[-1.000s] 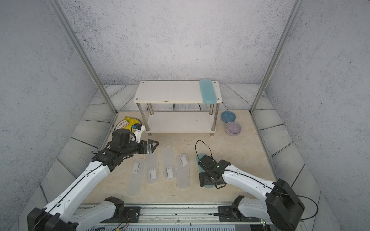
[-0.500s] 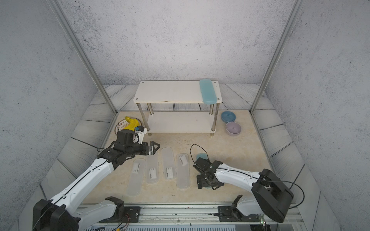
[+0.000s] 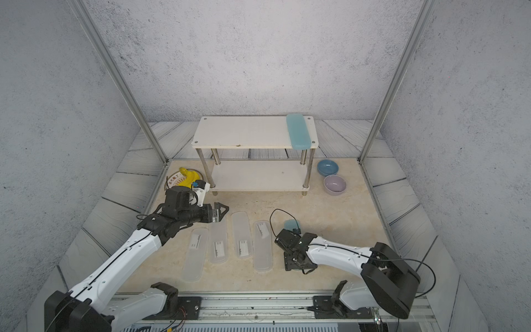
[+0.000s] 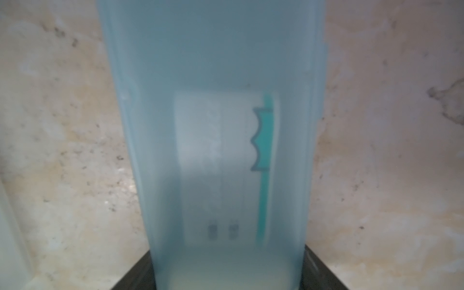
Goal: Place the pencil cases on the shelf according to color
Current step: Pick up the pencil case from the center of the board.
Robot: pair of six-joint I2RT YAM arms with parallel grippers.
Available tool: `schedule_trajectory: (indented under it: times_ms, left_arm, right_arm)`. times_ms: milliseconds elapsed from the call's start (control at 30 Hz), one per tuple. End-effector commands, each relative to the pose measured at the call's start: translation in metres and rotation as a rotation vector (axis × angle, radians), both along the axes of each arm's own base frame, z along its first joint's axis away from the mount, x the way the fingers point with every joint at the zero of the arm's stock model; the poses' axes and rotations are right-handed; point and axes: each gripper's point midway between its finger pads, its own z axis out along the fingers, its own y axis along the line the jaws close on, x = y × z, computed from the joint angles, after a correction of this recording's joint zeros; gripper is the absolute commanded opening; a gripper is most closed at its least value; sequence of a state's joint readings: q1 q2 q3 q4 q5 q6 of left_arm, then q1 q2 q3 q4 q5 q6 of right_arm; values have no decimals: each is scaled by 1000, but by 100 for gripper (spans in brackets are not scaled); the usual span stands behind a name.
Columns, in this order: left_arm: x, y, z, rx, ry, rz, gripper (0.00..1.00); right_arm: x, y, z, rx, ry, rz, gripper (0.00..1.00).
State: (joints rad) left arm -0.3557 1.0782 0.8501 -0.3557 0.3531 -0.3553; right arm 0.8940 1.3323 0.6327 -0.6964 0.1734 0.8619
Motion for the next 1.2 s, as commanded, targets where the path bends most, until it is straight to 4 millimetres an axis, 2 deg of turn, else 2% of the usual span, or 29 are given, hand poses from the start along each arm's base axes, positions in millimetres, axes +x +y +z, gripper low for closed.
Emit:
schedule_trajectory:
  times_ms: [0, 167, 300, 467, 633, 700, 833, 933, 1067, 1133, 1167]
  left_arm:
    - [2, 3, 23, 11, -70, 11, 99]
    - [4, 10, 48, 37, -124, 35, 99]
    - [10, 17, 77, 61, -178, 63, 99]
    - [25, 23, 114, 66, -249, 125, 99]
    - [45, 21, 153, 54, -312, 152, 99]
    - [52, 21, 162, 56, -330, 168, 99]
    - [67, 19, 167, 53, -318, 178, 98]
    - [74, 15, 167, 42, -313, 168, 99]
    - [78, 17, 167, 43, -321, 165, 99]
    - [81, 19, 166, 39, -326, 169, 99]
    - [81, 19, 166, 38, -327, 169, 98]
  right_arm:
    - [-3, -19, 9, -71, -22, -23, 58]
    - [6, -13, 50, -34, -98, -7, 57]
    - [18, -2, 103, 42, -188, 31, 57]
    - [41, 23, 184, 183, -359, 113, 57]
    - [75, 52, 273, 292, -604, 196, 58]
    - [93, 65, 309, 314, -719, 223, 60]
    - [131, 87, 366, 294, -873, 259, 64]
    - [167, 97, 392, 309, -926, 249, 64]
    - [215, 104, 404, 381, -934, 205, 62]
    - [235, 110, 407, 393, -953, 209, 62]
    - [238, 112, 408, 394, -956, 213, 62]
